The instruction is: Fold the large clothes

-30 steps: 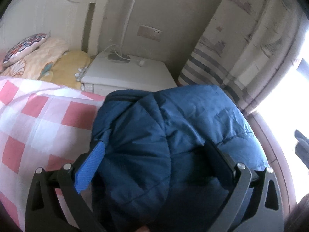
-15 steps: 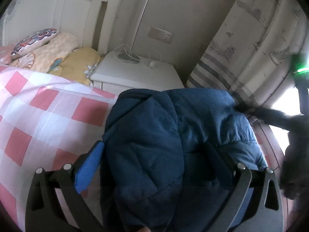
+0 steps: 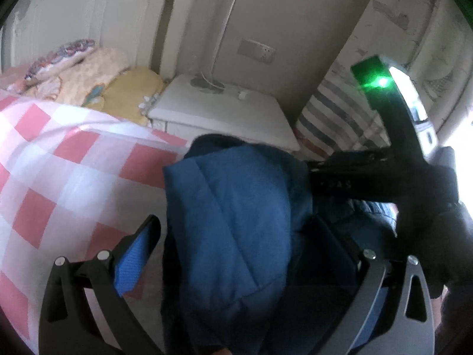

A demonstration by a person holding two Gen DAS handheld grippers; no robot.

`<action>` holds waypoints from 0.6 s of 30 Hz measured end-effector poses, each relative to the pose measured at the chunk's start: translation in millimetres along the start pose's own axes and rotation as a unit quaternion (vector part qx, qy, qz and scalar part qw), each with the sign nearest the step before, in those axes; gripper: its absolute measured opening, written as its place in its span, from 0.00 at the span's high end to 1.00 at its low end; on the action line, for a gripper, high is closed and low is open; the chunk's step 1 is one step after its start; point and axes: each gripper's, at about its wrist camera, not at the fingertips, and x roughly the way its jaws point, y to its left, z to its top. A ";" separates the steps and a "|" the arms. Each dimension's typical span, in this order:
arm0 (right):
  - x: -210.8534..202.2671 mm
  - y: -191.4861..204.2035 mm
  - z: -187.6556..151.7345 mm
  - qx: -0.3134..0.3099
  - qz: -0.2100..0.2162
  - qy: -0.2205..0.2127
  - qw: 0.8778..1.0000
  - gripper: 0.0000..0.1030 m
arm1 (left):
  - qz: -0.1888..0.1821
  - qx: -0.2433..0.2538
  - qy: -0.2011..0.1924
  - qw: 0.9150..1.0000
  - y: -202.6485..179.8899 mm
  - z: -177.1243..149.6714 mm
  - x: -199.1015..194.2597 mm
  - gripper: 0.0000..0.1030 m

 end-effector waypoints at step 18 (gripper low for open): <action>-292.8 30.7 -307.0 0.181 0.061 -0.261 0.946 0.04 | 0.117 0.094 -0.155 0.977 -36.7 -101.2 -245.0 0.02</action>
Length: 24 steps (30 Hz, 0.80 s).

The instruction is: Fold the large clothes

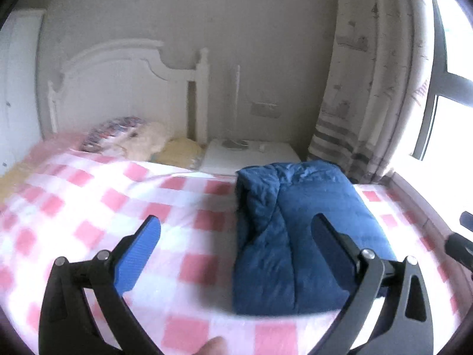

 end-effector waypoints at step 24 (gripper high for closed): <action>-119.1 27.0 -47.7 -0.023 -0.012 -0.066 0.997 0.04 | -0.008 0.044 -0.027 0.999 -20.3 -29.7 -119.2 0.02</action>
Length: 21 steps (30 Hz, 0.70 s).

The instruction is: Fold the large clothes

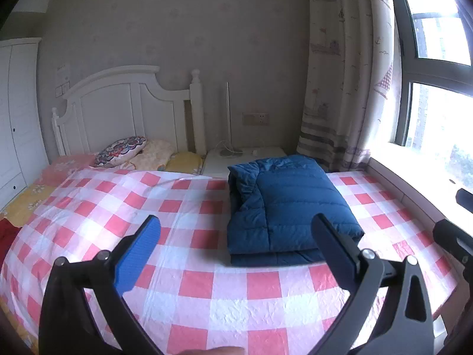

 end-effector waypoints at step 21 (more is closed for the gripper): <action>5.7 7.6 -3.3 -0.009 0.014 0.010 1.000 0.04 | 0.015 -0.004 -0.005 1.000 5.9 1.2 -5.5 0.02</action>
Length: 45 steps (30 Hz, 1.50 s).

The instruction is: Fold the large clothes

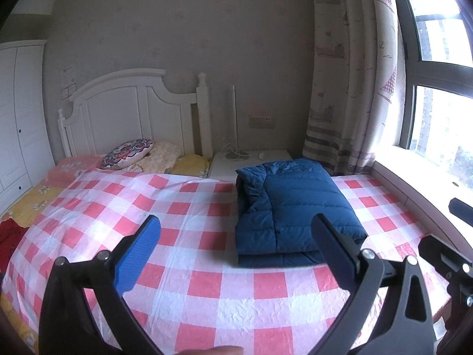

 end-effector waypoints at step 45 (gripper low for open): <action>2.2 13.3 -6.2 0.007 0.001 0.004 1.000 0.04 | 0.008 0.008 -0.016 1.000 10.3 9.2 -17.9 0.02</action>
